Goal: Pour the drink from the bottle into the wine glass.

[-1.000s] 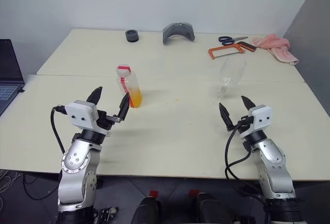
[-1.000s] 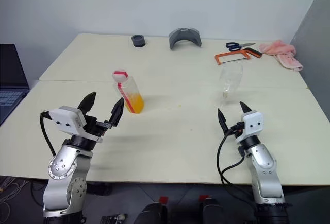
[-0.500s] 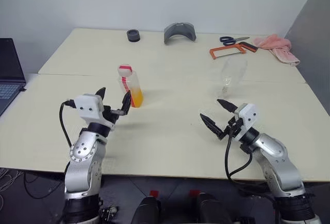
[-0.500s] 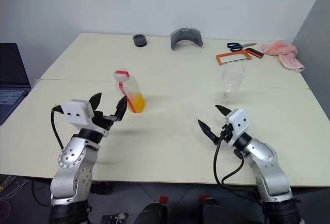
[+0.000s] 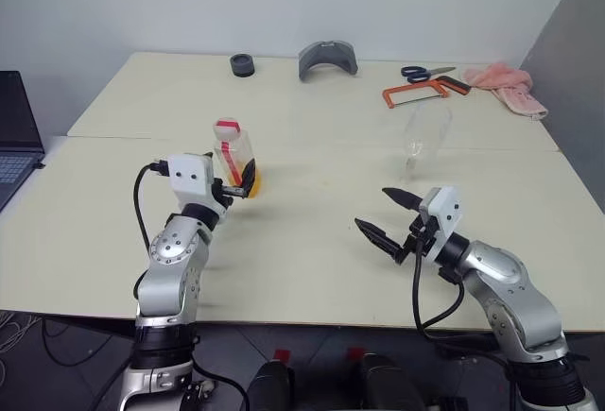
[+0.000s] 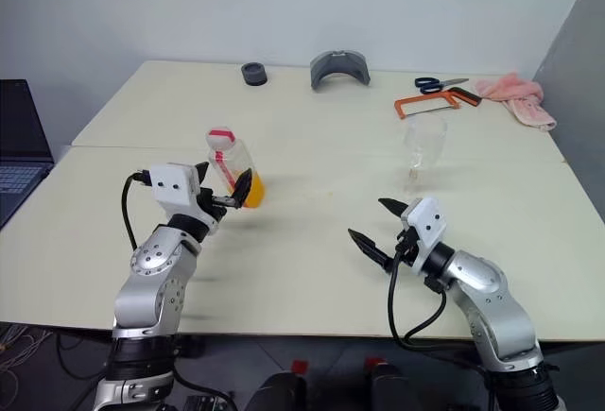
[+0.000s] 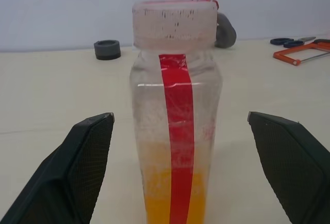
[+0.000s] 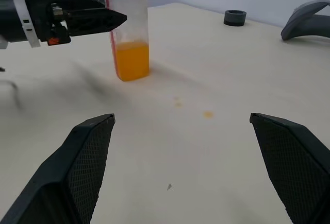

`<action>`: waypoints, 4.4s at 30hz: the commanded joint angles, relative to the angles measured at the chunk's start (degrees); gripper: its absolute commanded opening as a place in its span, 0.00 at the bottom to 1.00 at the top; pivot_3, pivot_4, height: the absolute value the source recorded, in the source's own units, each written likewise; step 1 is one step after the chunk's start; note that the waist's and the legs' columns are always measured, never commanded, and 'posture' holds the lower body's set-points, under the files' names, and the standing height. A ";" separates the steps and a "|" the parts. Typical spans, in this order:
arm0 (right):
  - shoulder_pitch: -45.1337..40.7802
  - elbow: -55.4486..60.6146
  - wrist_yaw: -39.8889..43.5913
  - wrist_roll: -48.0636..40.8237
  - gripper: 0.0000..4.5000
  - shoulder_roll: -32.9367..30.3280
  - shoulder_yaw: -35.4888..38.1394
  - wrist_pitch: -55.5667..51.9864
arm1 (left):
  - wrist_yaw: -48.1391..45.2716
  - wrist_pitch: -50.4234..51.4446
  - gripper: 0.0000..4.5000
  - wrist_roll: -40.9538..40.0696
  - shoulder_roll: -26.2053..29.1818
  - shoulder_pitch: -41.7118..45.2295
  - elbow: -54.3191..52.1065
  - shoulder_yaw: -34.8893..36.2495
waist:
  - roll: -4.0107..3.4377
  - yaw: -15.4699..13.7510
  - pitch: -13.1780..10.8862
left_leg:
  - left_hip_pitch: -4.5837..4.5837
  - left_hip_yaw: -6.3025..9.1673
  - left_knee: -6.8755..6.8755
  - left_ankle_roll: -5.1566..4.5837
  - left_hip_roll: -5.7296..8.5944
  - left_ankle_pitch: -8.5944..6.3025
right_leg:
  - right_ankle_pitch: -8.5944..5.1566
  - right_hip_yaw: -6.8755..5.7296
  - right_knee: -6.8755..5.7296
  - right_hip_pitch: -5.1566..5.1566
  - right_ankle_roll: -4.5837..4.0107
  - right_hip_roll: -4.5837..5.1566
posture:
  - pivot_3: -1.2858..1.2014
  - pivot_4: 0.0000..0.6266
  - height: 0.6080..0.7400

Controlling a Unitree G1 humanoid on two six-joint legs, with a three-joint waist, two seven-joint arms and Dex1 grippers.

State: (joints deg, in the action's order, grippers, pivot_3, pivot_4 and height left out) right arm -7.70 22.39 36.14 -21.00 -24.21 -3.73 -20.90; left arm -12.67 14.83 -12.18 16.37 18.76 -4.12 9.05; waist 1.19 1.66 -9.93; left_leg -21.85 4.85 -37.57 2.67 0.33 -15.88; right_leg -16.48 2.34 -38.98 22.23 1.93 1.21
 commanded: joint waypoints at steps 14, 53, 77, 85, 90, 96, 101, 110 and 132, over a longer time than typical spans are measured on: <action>-5.39 5.65 2.50 -5.18 1.00 -2.54 0.28 -6.65 | 2.90 3.92 0.99 2.66 0.54 11.23 6.53 -0.39 | 0.02 0.01 -0.01 | -0.04 0.07 -0.03 0.00 0.02 0.00 | 0.00 -0.01 0.00 0.02 0.00 0.00 | 0.52 0.24 1.00; -6.39 6.49 2.23 -4.95 1.00 -2.50 0.07 -6.35 | -3.57 1.50 0.40 0.96 -0.53 12.07 7.09 -2.65 | 0.06 -0.01 -0.04 | -0.07 0.11 -0.05 0.03 0.00 0.02 | 0.00 -0.02 0.00 0.03 0.00 0.04 | 0.52 0.24 1.00; -16.76 14.03 -12.28 -13.94 1.00 -0.39 1.09 -20.59 | -47.06 -5.71 0.39 -8.85 -1.77 17.57 12.59 -18.54 | 0.04 0.16 -0.09 | -0.20 -0.01 -0.15 -0.01 0.03 -0.01 | 0.00 -0.02 0.01 0.08 0.00 0.00 | 0.52 0.24 1.00; -16.13 12.12 -12.97 -10.64 1.00 1.65 -0.52 -19.01 | -47.70 -7.35 0.39 -7.52 -2.09 16.79 13.05 -18.76 | 0.04 0.16 -0.09 | -0.20 0.13 -0.15 -0.01 0.03 -0.01 | 0.00 -0.04 0.01 0.08 0.00 0.00 | 0.52 0.24 1.00; -16.12 11.57 -12.19 -9.60 0.85 2.18 -1.22 -18.54 | -47.92 -7.85 0.39 -6.98 -2.41 16.54 13.23 -18.68 | 0.03 0.15 -0.10 | -0.20 0.13 -0.15 -0.01 0.02 -0.01 | 0.00 -0.04 0.01 0.08 0.00 -0.01 | 0.52 0.24 1.00; -16.46 10.39 -9.39 -9.32 0.43 2.07 -1.37 -16.39 | -48.40 -7.57 0.39 -6.91 -2.47 16.46 12.77 -18.68 | 0.03 0.16 -0.10 | -0.20 0.14 -0.15 -0.01 0.03 -0.01 | 0.00 -0.04 0.01 0.08 0.00 -0.01 | 0.52 0.24 1.00; -20.88 4.20 7.15 -9.95 0.43 -4.30 -2.79 -10.20 | -51.08 -5.02 0.39 -8.06 -0.99 16.45 11.28 -19.40 | 0.02 0.20 -0.13 | -0.19 0.10 -0.16 -0.02 0.05 -0.01 | 0.00 -0.02 0.01 0.08 0.01 -0.01 | 0.52 0.24 1.00; -36.13 -14.44 35.48 -10.64 0.43 -13.37 -7.33 -8.54 | -54.95 -3.96 0.38 -8.08 0.98 18.32 11.84 -19.78 | -0.10 0.19 -0.38 | -0.20 -0.06 -0.18 -0.03 0.01 -0.01 | -0.01 -0.12 0.01 0.09 -0.03 -0.08 | 0.52 0.24 1.00; -10.28 22.24 -20.00 -3.58 1.00 6.64 -1.58 -19.41 | -52.47 -8.44 0.38 -6.64 -3.24 22.32 20.08 -18.66 | -0.13 0.18 -0.39 | -0.84 0.53 -0.37 0.12 0.06 0.08 | 0.01 -0.20 -0.10 0.53 0.02 0.02 | 0.52 0.24 1.00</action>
State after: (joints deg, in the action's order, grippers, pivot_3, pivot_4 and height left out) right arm -18.39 43.02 19.16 -27.35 -17.98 -4.65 -41.86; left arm -64.60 8.21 -18.78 13.48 39.49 16.40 -10.22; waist 1.06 1.84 -10.32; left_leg -22.70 5.36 -37.94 2.81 0.40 -15.79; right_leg -16.47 2.15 -39.07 22.76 1.94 1.23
